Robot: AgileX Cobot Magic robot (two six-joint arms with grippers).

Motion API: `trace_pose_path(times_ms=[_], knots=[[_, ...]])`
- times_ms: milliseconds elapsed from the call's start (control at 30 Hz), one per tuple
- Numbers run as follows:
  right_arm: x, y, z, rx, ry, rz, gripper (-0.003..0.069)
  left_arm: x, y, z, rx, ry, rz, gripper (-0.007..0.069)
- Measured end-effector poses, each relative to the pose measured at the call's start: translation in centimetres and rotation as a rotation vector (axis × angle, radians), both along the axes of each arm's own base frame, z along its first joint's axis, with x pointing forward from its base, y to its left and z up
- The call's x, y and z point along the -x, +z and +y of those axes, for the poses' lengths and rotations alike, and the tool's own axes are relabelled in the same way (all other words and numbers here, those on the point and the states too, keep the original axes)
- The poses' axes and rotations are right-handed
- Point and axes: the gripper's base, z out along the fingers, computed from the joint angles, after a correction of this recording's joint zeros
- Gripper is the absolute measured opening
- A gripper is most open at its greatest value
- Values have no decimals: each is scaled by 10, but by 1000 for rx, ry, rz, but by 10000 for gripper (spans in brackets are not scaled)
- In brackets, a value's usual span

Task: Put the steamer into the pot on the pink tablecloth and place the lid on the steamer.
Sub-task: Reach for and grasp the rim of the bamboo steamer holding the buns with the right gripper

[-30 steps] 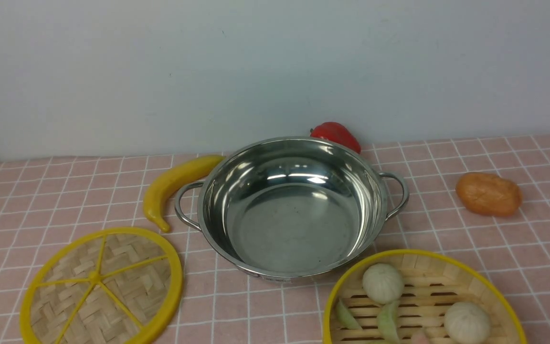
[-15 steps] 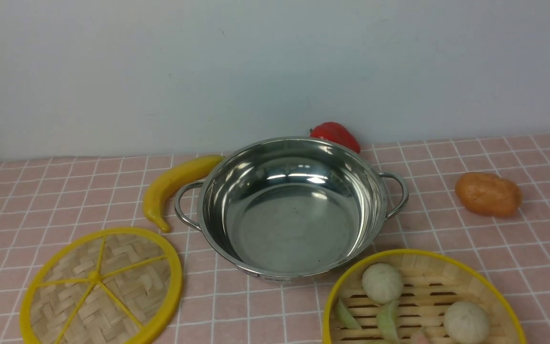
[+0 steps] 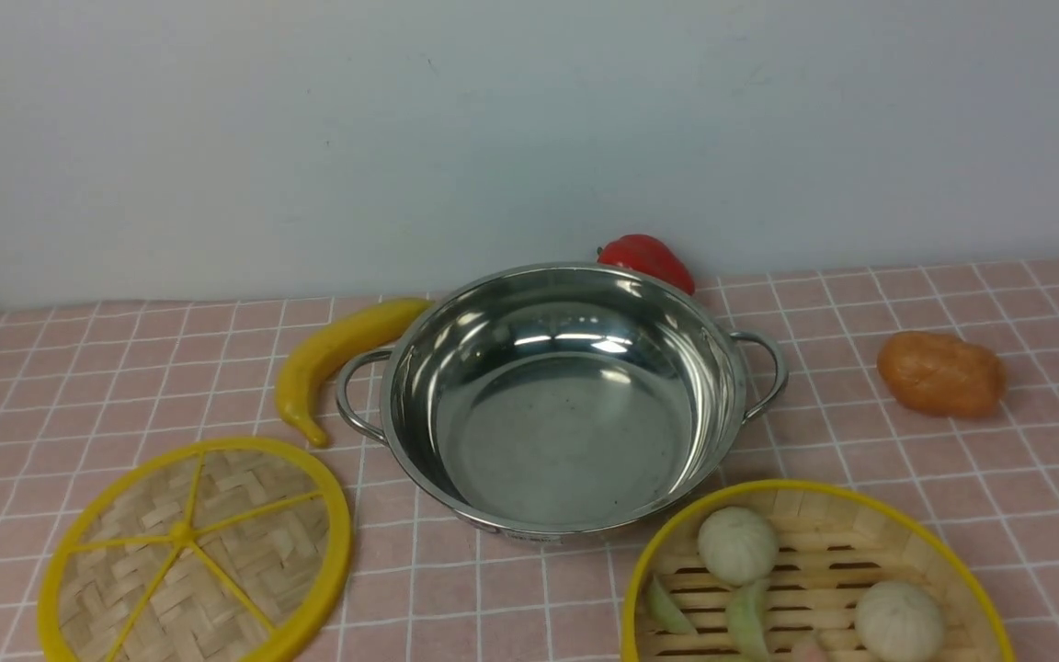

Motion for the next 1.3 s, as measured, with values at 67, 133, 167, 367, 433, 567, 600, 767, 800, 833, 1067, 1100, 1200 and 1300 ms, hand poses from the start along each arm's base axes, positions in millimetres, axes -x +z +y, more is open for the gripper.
trace_pose_path(times_ms=[67,133,167,367,433,567,600,767,800,833,1067,1100,1200,1300], knots=[[-16,-13,2,-7,40,69,240,-17,-9,-4,26,-84,69,243],[-21,-27,1,5,58,122,240,-29,-16,-6,41,-116,114,243],[-22,-39,2,10,64,160,240,-33,-19,-6,45,-123,134,243],[-13,-102,9,38,87,249,240,-45,-28,-6,56,-127,185,243],[-11,-116,13,40,89,252,240,-45,-28,-6,57,-127,187,243],[-15,-122,22,48,92,204,240,-45,-28,-6,61,-128,189,243],[-16,-123,25,56,92,191,240,-45,-28,-6,64,-128,191,243],[-24,-134,30,113,80,226,240,-45,-27,-8,88,-133,189,243],[-26,-137,31,123,78,238,240,-45,-27,-9,93,-134,189,243],[-30,-142,34,132,77,260,240,-45,-27,-9,100,-135,190,243],[-52,-152,48,132,92,276,240,-44,-27,-10,106,-139,191,243],[-54,-154,49,133,91,281,240,-44,-27,-10,105,-140,191,243],[-60,-163,50,144,90,308,240,-44,-27,-10,105,-141,192,243],[-66,-177,50,173,96,355,240,-44,-27,-10,105,-141,192,243]])
